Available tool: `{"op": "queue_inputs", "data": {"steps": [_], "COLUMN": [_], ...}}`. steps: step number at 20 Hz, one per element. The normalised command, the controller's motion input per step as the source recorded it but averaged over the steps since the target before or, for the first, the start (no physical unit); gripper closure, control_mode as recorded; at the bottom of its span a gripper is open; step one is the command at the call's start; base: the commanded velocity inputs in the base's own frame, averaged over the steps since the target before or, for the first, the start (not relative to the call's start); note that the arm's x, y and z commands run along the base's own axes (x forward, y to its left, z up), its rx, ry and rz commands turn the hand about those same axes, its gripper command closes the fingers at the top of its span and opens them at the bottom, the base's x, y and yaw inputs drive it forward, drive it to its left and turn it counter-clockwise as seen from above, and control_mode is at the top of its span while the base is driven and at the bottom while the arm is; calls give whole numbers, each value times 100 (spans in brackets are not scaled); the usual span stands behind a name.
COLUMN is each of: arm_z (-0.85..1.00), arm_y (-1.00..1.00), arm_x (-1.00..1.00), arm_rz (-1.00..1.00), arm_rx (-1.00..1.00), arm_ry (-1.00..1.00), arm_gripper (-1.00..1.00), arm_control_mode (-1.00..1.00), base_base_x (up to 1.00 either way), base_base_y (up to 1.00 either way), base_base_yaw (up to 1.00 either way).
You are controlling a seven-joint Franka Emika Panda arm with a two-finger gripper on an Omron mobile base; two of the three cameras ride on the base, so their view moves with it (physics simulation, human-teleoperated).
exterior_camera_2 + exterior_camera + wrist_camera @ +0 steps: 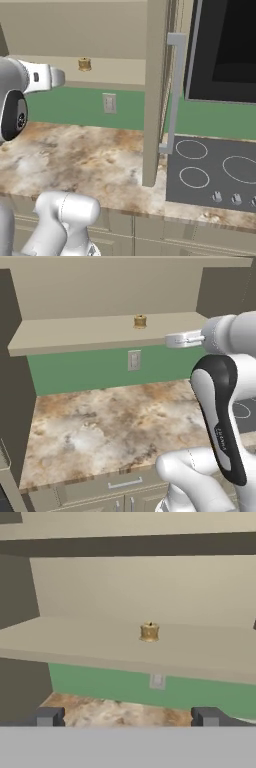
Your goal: Get the candle and the beer from the cabinet and move them to the dining counter.
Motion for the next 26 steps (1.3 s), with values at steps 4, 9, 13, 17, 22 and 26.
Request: {"op": "queue_inputs", "data": {"steps": [4,9,13,17,22,26], "arm_z": [2,13,6,0,0,0], "arm_y": [0,0,0,-2,-12,-5], "arm_x": [41,23,26,37,25,15], "arm_rz": [-6,-1,0,0,0,0], "arm_rx": [0,0,0,0,0,0], "arm_ry": [0,3,2,0,0,0], "arm_gripper": [-100,-100,-100,-100,-100,-100], "arm_control_mode": [-100,-100,-100,-100,-100,-100], "base_base_x": [0,0,0,0,0,0], "base_base_y": [0,0,0,0,0,0], "base_base_yaw": [0,0,0,0,0,0]}}
